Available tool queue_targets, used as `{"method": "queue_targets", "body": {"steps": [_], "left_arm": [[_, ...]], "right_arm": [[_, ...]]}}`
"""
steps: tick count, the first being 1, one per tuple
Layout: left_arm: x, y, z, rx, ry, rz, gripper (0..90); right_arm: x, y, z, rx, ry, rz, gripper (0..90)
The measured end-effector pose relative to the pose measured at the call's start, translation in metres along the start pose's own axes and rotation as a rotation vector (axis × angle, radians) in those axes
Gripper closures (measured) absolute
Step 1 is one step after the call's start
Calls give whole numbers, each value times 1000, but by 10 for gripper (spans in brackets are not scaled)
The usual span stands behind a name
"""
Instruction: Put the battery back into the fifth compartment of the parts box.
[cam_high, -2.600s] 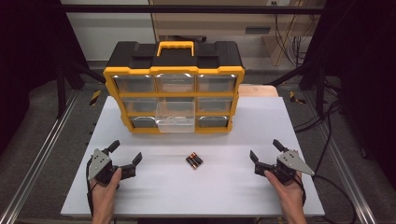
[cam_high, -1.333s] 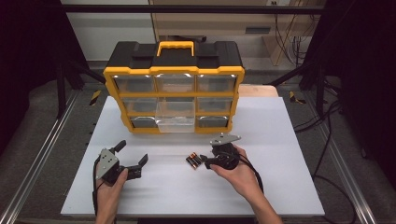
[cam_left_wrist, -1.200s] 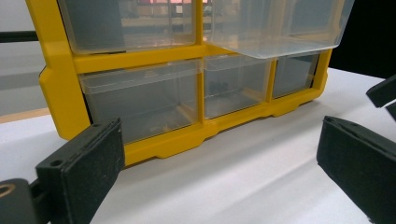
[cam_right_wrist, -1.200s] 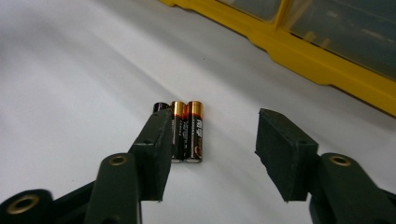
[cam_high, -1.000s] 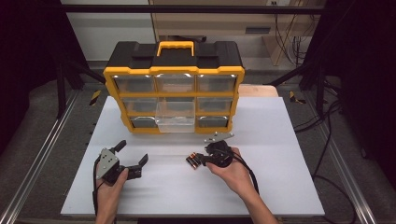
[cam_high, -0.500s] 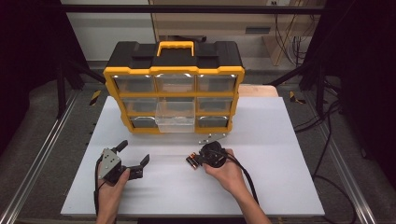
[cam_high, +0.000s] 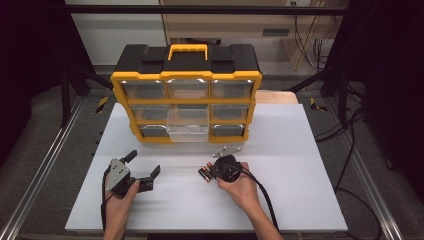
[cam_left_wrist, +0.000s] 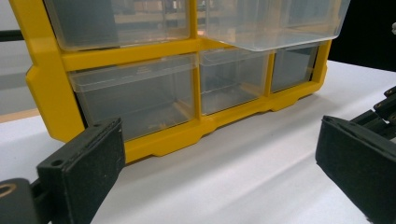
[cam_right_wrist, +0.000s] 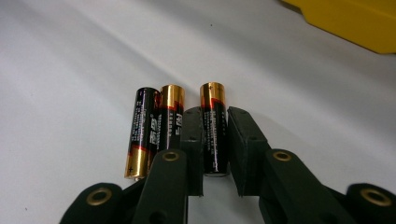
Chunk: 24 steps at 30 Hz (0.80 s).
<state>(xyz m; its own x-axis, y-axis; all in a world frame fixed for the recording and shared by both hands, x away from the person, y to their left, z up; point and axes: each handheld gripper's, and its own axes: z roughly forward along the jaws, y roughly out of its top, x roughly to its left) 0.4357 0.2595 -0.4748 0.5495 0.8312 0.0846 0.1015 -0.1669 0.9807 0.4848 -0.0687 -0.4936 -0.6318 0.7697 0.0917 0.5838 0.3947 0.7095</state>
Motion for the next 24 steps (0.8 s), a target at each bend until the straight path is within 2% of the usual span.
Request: {"method": "queue_targets", "body": {"steps": [1,5,10,12,17,24], "left_arm": [[0,0,0,1,3,2,16],[2,0,-2,-4,10,-4,16],[2,0,-3,-6,12,-4,16],[2,1,-3,-5,13,-3,16],[1,1,-4,-6,15,-2,16],[2,1,-5,-9,21,-7,15]], "right_arm": [[0,-1,-2,-20,2,-12,769],[-7,0,-21,-99,-20,11,770],[-18,5,-56,-222,-72,-1,769],[-21,7,-70,-269,-77,0,770],[-24,19,-101,-335,-89,-10,769],[-24,48,-135,-397,-88,-49,769]]}}
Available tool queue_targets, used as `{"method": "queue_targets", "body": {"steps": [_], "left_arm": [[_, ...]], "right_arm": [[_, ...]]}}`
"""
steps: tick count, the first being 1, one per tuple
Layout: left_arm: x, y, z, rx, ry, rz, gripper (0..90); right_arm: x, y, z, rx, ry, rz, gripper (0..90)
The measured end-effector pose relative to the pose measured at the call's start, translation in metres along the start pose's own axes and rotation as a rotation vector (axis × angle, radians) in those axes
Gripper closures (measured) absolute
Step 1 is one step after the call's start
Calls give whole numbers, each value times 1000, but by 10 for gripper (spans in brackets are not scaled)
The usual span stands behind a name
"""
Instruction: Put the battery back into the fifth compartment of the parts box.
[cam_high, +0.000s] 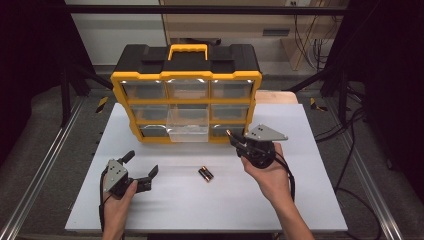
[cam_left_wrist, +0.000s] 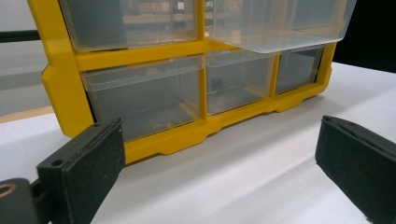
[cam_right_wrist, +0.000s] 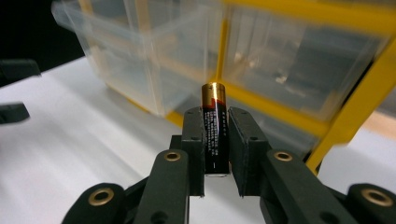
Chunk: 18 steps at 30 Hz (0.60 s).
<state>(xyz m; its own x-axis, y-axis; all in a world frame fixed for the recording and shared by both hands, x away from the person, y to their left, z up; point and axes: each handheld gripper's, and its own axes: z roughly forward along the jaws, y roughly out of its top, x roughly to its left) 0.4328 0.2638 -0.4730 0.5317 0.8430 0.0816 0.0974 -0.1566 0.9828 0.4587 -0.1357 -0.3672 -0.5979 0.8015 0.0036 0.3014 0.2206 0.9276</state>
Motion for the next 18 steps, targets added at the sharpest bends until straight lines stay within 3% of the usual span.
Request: {"method": "queue_targets", "body": {"steps": [7,18], "left_arm": [[1,0,-1,-3,2,-2,16],[2,0,-2,-7,5,-5,16]], "right_arm": [[1,33,-9,-39,8,-26,769],[12,76,-7,-64,37,-86,769]]}}
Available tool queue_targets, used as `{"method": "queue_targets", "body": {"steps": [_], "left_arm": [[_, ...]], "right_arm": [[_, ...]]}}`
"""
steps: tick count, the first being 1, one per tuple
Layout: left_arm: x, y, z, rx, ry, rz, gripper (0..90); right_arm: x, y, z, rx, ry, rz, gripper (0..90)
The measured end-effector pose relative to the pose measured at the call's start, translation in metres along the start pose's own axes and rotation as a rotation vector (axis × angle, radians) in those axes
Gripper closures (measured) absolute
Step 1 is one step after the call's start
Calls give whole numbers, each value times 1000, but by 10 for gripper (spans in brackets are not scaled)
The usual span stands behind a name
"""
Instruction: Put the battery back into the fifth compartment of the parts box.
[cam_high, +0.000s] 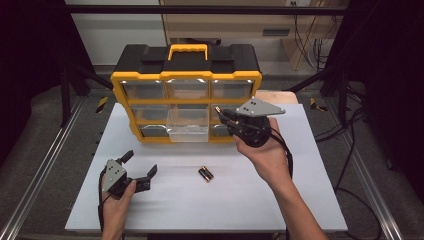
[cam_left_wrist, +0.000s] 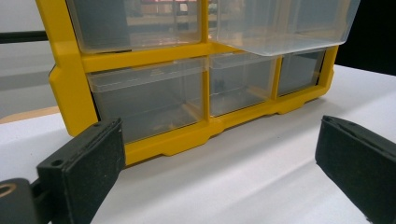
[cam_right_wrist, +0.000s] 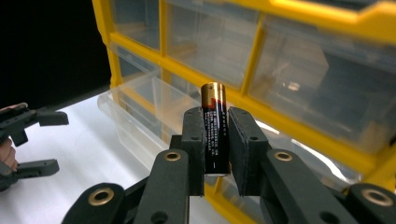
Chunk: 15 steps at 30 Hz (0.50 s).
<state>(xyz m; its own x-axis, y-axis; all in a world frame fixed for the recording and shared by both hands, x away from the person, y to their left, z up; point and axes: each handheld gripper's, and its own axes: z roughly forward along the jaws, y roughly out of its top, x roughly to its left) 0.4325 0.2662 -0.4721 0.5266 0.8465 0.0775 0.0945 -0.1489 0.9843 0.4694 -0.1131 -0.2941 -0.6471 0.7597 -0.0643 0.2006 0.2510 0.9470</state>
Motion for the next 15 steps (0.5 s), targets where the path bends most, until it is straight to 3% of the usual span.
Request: {"method": "queue_targets", "body": {"steps": [15], "left_arm": [[0,0,1,0,1,2,15]], "right_arm": [[8,25,16,28,46,-42,769]]}}
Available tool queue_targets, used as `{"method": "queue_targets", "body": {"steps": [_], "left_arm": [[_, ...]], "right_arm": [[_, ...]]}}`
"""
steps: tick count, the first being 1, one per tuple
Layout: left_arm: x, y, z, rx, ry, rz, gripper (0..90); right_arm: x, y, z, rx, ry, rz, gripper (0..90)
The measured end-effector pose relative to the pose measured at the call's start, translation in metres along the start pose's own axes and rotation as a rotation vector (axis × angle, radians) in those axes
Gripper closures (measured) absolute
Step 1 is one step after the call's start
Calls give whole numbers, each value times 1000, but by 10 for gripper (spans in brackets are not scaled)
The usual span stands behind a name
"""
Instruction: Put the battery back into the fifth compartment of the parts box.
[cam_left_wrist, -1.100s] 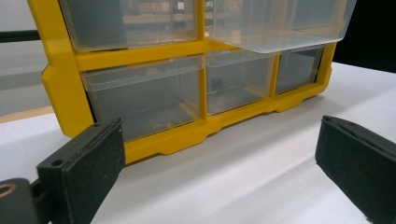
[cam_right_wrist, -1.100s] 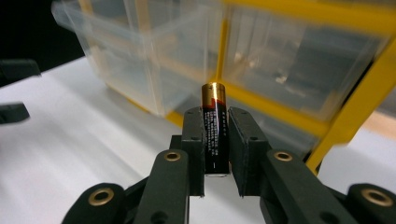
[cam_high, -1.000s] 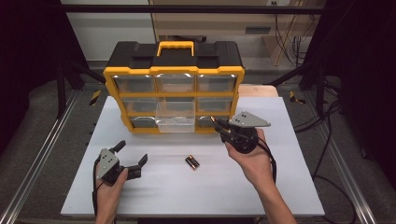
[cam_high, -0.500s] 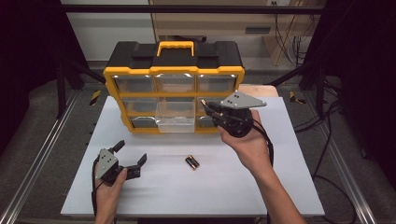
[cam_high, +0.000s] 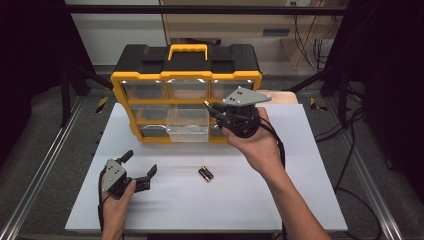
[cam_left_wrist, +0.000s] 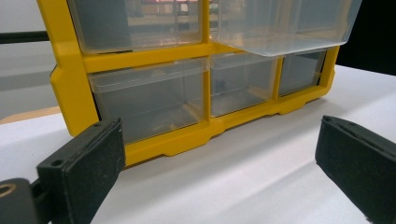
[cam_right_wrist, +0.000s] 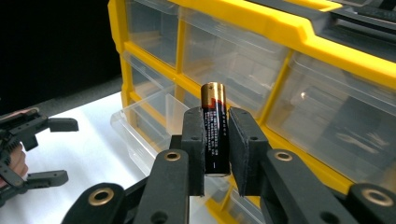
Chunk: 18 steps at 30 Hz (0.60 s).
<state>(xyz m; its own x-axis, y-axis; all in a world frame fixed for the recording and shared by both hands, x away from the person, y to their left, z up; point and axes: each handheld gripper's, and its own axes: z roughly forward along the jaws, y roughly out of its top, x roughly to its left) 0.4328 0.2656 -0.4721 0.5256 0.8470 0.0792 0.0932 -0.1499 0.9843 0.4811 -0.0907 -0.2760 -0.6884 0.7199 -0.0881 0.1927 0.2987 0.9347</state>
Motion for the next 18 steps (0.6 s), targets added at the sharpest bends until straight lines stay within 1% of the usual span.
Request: {"method": "queue_targets", "body": {"steps": [6,8,14,18], "left_arm": [[0,0,2,1,-4,3,16],[0,0,2,3,-6,3,16],[-1,0,1,1,-9,6,16],[-1,0,1,1,-10,6,16]], "right_arm": [[8,6,16,39,20,-25,769],[11,8,25,59,26,-34,769],[18,8,55,143,38,-55,769],[22,8,67,161,56,-51,768]]}}
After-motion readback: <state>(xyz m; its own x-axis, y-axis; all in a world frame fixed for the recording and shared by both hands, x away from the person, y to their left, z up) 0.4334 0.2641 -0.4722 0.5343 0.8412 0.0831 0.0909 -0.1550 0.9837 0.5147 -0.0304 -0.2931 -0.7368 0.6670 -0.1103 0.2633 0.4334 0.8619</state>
